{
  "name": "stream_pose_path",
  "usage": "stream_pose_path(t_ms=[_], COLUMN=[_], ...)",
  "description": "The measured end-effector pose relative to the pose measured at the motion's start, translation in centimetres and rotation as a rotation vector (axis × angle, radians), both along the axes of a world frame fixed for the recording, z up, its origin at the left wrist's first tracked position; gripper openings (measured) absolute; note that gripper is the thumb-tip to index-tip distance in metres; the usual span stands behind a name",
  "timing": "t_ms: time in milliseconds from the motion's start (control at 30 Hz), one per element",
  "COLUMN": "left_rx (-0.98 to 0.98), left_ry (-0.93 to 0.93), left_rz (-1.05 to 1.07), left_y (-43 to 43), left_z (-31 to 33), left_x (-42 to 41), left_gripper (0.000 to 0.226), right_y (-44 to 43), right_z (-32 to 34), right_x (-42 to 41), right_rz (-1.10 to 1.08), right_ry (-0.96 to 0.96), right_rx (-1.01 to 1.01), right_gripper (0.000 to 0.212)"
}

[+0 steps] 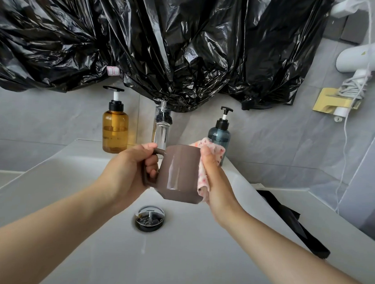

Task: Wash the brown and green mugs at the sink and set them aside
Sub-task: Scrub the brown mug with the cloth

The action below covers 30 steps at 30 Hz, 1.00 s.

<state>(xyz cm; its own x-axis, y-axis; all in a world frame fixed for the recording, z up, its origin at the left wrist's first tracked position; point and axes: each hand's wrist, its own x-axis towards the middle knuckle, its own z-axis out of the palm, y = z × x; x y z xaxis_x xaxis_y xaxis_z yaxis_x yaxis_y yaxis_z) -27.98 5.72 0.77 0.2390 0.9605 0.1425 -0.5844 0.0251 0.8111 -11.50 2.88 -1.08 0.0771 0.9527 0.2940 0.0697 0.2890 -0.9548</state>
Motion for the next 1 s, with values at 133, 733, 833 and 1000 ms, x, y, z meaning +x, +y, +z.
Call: stream_pose_path(t_ms=[133, 733, 833, 1000], left_rx=[0.079, -0.088, -0.059, -0.013], left_ry=[0.064, -0.099, 0.013, 0.371], left_rz=[0.082, -0.005, 0.018, 0.183], left_y=[-0.1, -0.3, -0.3, -0.2], left_z=[0.0, -0.1, -0.2, -0.8], left_x=[0.2, 0.1, 0.5, 1.0], left_gripper=[0.020, 0.023, 0.025, 0.013], right_y=[-0.7, -0.2, 0.0, 0.1], right_z=[-0.1, 0.9, 0.8, 0.7], right_x=[-0.3, -0.1, 0.0, -0.9], right_rz=[-0.067, 0.235, 0.270, 0.138], right_ry=[-0.068, 0.304, 0.402, 0.338], right_rx=[0.192, -0.075, -0.081, -0.028], right_gripper=[0.044, 0.053, 0.043, 0.094])
